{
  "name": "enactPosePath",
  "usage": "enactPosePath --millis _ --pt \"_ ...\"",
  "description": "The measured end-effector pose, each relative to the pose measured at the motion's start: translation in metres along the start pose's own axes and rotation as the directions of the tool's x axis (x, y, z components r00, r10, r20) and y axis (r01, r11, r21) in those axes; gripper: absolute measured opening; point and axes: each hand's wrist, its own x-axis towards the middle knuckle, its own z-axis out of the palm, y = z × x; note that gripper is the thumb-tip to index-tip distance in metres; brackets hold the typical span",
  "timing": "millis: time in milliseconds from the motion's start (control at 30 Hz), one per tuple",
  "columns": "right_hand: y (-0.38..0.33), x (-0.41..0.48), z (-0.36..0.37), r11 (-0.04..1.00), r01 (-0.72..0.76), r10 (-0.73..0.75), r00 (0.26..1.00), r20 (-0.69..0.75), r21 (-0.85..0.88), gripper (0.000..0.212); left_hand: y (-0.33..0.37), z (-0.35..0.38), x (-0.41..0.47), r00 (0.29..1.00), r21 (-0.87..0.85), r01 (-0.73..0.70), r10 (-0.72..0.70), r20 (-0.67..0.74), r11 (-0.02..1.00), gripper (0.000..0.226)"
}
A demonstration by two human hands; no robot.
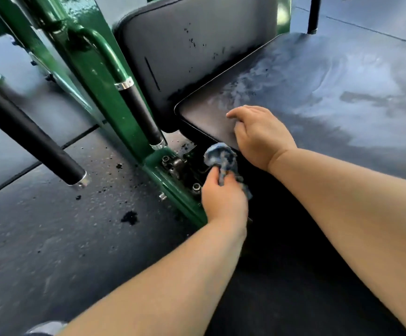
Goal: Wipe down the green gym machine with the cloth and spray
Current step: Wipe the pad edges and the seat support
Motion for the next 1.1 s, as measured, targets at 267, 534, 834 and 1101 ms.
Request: enactPosePath --millis 267,534,834,1101 --pt "-0.001 -0.047 -0.006 0.979 -0.109 0.156 0.945 -0.289 0.174 0.035 0.017 0.017 0.044 0.994 0.006 0.094 -0.094 0.056 0.996 0.041" --pt "-0.006 -0.100 0.000 0.994 0.103 -0.106 0.836 -0.539 -0.035 0.035 -0.009 -0.008 -0.021 0.930 -0.238 0.170 -0.076 0.360 0.956 0.032" --pt "-0.001 -0.211 0.022 0.619 -0.383 0.747 0.558 -0.363 0.686 0.020 -0.012 0.004 -0.049 0.909 -0.086 0.090 -0.047 0.415 0.992 0.020" --pt "-0.015 -0.213 0.001 -0.319 -0.118 0.702 0.637 0.318 0.940 0.023 -0.030 -0.005 -0.073 0.711 0.085 -0.162 0.057 0.701 0.983 0.024"
